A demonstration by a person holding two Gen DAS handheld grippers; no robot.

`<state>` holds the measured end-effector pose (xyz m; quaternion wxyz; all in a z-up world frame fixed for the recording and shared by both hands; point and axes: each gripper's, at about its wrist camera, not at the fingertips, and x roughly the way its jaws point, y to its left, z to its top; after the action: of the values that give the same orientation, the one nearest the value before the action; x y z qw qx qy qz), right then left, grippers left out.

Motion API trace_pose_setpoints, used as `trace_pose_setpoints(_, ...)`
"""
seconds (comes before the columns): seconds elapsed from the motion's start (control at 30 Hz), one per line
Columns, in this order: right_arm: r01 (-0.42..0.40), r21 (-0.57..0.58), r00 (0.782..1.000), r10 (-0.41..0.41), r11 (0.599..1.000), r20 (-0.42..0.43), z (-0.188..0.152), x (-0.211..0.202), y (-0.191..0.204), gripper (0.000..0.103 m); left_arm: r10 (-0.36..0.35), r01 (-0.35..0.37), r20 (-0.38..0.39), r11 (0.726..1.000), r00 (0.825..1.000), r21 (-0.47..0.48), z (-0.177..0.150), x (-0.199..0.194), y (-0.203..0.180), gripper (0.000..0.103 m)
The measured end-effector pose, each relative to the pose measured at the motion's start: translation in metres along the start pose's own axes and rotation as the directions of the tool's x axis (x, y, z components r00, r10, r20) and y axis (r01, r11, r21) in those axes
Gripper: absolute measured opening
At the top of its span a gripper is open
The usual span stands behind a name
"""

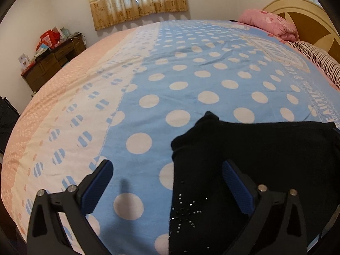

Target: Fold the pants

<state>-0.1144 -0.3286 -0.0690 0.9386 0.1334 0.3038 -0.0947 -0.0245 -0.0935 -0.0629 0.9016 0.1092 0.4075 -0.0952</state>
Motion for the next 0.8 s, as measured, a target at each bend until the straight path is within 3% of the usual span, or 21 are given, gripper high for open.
trace_pose_setpoints(0.07,0.013,0.001,1.0,-0.013,1.0,0.02,-0.005,-0.012,0.001,0.037,-0.01,0.01,-0.008,1.0,1.0,-0.007,0.0,-0.001,0.001,0.103)
trace_pose_setpoints(0.2,0.012,0.047,0.999,-0.014,0.999,0.031,-0.014,-0.024,-0.002,0.051,-0.018,0.018,-0.014,1.0,1.0,-0.013,0.0,0.0,0.002,0.103)
trace_pose_setpoints(0.8,0.014,0.105,1.0,-0.014,0.994,0.002,-0.029,-0.027,-0.013,0.052,-0.058,0.058,-0.018,0.998,0.998,0.0,-0.01,-0.017,0.003,0.103)
